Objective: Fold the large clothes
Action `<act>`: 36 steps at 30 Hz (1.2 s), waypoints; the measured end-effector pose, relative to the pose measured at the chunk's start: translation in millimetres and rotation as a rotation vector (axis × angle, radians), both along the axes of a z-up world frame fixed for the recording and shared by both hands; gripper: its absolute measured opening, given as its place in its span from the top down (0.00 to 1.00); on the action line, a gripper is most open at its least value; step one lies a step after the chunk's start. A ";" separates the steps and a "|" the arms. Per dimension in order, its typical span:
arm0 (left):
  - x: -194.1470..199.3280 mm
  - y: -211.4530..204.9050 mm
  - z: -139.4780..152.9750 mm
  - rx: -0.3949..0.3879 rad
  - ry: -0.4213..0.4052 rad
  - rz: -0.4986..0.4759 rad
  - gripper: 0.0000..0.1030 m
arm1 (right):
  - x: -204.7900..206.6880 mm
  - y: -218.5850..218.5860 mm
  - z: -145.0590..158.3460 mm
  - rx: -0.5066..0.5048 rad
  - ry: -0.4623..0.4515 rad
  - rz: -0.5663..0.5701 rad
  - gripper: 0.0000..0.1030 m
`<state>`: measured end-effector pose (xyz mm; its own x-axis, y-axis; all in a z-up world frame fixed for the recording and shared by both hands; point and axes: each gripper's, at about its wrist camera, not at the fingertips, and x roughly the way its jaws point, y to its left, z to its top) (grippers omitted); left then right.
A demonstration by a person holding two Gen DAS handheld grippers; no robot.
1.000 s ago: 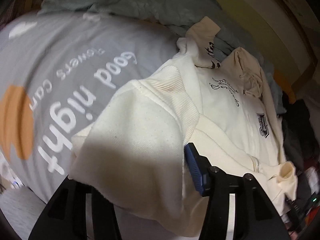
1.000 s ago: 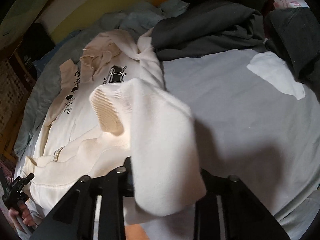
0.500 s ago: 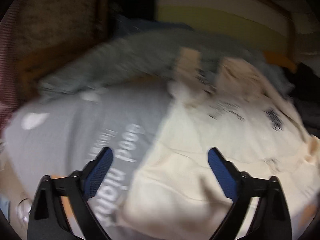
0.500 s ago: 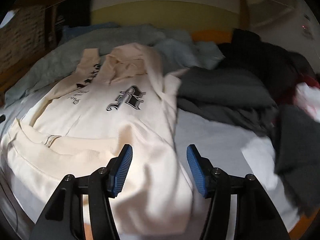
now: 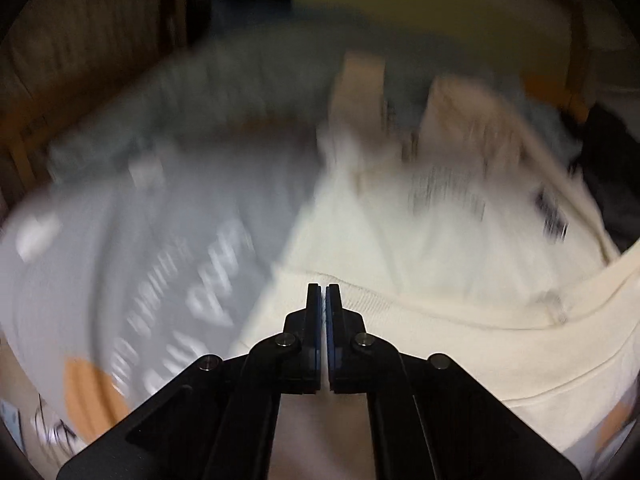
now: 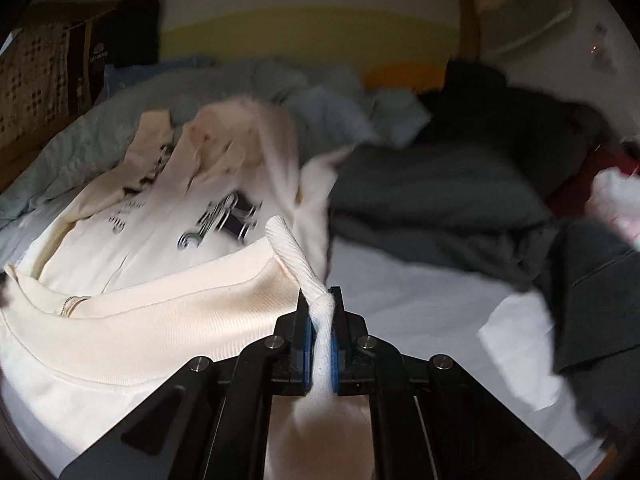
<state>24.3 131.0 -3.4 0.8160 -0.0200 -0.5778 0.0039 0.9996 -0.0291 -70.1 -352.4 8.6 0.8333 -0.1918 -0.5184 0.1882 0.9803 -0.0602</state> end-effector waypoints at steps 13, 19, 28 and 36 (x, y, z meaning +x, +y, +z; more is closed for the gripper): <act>85.8 7.0 -36.8 -0.022 0.151 0.087 0.98 | 44.2 -7.9 -31.8 0.015 0.178 -0.137 0.93; 73.5 -2.0 -40.5 0.041 0.119 0.156 0.82 | 32.3 -18.5 -21.2 0.080 0.107 -0.140 0.63; 18.6 -2.7 -12.1 -0.205 0.006 0.039 0.20 | -10.6 -25.3 3.4 0.164 0.000 -0.127 0.23; -16.4 -60.6 2.3 -0.254 -0.039 -0.346 0.19 | -23.4 4.7 9.3 0.187 -0.012 0.033 0.15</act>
<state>7.9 70.4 -1.1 0.7577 -0.4337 -0.4877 0.3434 0.9004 -0.2671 -93.4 -347.6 18.0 0.8438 -0.0655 -0.5327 0.1555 0.9798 0.1259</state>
